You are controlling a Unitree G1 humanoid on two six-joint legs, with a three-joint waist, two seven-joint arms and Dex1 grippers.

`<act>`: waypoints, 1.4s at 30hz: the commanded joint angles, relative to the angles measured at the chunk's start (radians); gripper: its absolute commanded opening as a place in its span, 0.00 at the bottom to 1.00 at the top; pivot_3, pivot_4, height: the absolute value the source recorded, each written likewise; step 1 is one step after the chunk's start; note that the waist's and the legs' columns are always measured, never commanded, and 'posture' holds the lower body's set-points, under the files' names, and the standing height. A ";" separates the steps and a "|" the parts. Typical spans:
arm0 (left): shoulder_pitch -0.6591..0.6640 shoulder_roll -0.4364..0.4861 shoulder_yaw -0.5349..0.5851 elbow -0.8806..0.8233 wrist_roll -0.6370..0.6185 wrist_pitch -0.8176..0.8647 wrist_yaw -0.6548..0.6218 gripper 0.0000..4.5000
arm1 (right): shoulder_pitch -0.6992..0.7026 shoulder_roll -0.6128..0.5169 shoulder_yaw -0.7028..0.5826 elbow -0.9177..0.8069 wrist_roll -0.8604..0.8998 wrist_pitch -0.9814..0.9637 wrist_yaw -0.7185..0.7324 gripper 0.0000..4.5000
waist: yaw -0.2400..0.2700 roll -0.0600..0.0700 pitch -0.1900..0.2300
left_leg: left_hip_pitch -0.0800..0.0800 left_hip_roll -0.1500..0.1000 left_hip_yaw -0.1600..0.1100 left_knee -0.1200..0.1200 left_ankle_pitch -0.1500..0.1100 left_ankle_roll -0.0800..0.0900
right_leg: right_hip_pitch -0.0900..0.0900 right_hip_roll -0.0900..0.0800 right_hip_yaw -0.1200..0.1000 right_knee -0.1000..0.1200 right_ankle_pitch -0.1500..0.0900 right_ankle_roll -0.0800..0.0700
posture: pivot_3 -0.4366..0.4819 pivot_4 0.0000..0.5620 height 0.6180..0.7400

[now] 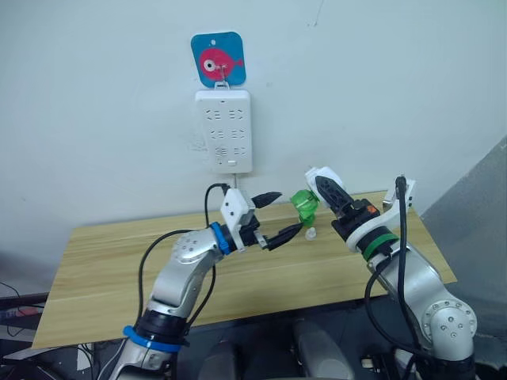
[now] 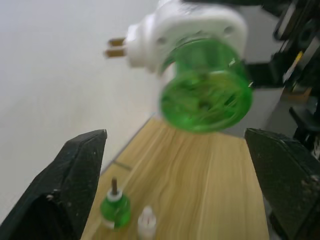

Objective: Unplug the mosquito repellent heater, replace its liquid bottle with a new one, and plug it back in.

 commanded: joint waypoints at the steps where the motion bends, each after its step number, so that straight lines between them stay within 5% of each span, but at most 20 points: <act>1: 0.028 0.039 0.118 -0.105 -0.053 0.034 0.056 1.00 | -0.016 -0.106 -0.030 -0.080 -0.044 0.051 0.101 0.66 | 0.001 0.000 0.000 | 0.000 0.000 0.000 0.000 0.000 0.000 | 0.000 0.000 0.000 0.000 0.000 0.000 | 0.26 0.27 0.94; 11: -0.043 0.138 0.291 -0.024 -0.047 0.036 0.134 1.00 | -0.125 -0.308 -0.009 -0.107 -0.163 0.152 0.262 0.66 | 0.029 0.000 0.000 | 0.001 0.000 0.000 0.000 0.000 0.000 | 0.000 0.000 -0.001 0.000 0.000 0.000 | 0.31 0.27 0.94; 26: -0.392 0.158 0.238 0.488 0.056 -0.095 0.032 1.00 | -0.210 -0.298 0.006 -0.110 -0.197 0.219 0.268 0.66 | 0.049 -0.001 0.001 | -0.002 -0.001 -0.001 0.000 -0.001 0.001 | -0.001 -0.002 -0.002 0.000 0.003 -0.004 | 0.29 0.27 0.94; 42: -0.610 0.168 0.177 0.714 0.074 -0.054 -0.219 1.00 | -0.213 -0.310 0.008 -0.139 -0.189 0.244 0.269 0.66 | 0.067 -0.002 0.001 | -0.003 -0.003 -0.001 0.002 0.000 0.001 | 0.000 -0.003 -0.004 0.001 0.002 -0.002 | 0.25 0.27 0.94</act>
